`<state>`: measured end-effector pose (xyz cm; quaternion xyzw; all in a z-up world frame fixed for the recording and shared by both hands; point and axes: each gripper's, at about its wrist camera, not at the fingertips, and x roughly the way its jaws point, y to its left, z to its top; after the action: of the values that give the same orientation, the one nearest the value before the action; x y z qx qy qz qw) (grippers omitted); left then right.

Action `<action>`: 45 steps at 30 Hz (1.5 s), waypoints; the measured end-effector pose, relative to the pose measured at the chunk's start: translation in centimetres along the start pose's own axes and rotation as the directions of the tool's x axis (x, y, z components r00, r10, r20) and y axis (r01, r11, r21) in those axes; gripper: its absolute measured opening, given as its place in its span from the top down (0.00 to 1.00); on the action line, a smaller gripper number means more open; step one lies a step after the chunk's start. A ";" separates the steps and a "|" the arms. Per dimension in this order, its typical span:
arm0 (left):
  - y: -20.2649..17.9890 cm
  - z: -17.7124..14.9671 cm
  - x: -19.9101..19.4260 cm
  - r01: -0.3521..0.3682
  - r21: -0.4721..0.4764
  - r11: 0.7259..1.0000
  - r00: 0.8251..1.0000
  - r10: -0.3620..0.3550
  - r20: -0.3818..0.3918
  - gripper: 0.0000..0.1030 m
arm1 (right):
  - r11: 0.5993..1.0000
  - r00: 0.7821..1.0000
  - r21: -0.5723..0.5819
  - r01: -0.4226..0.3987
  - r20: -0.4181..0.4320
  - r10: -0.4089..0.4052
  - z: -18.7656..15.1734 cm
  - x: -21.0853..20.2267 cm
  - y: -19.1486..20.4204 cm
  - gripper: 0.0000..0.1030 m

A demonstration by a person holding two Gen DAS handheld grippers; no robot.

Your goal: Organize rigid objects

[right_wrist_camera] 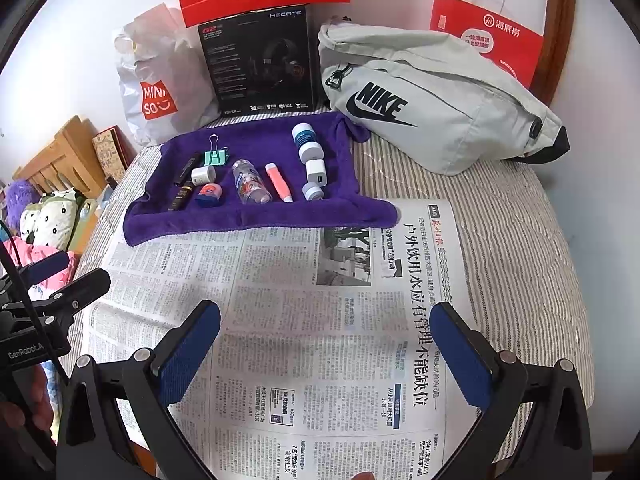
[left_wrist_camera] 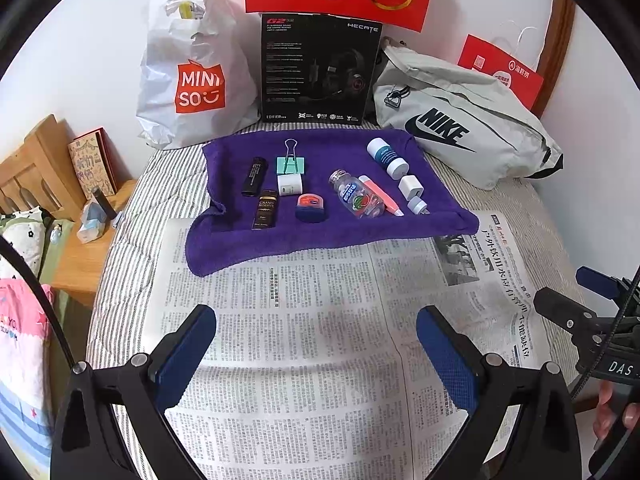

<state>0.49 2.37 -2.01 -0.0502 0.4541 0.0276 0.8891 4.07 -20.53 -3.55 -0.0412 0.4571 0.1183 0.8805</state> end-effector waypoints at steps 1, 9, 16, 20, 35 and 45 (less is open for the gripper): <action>0.0 0.0 0.0 0.001 0.000 1.000 1.000 -0.001 0.000 0.02 | 1.000 1.000 0.001 -0.001 0.001 0.001 0.0 0.0 0.0 0.00; -0.2 0.0 0.1 -0.002 0.012 1.000 1.000 0.002 -0.006 0.02 | 1.000 1.000 0.003 0.002 -0.002 -0.002 -0.1 0.0 -0.1 0.00; -0.2 0.1 0.1 -0.001 0.012 1.000 1.000 0.001 -0.003 0.02 | 1.000 1.000 -0.004 0.007 -0.002 -0.007 0.0 0.0 0.0 0.00; -0.1 0.2 0.1 0.000 0.011 1.000 1.000 0.000 -0.002 0.02 | 1.000 1.000 0.000 0.008 -0.002 -0.008 0.1 0.1 -0.1 0.00; 0.1 0.4 0.0 0.004 0.012 1.000 1.000 -0.004 -0.002 0.02 | 1.000 1.000 0.000 0.008 -0.003 -0.008 0.2 0.0 -0.1 0.00; 0.1 0.4 0.0 0.001 0.012 1.000 1.000 -0.001 -0.001 0.02 | 1.000 1.000 0.003 0.012 -0.005 -0.012 0.2 0.0 -0.3 0.00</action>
<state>0.78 2.51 -1.78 -0.0451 0.4547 0.0246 0.8892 4.27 -20.79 -3.44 -0.0431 0.4592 0.1123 0.8801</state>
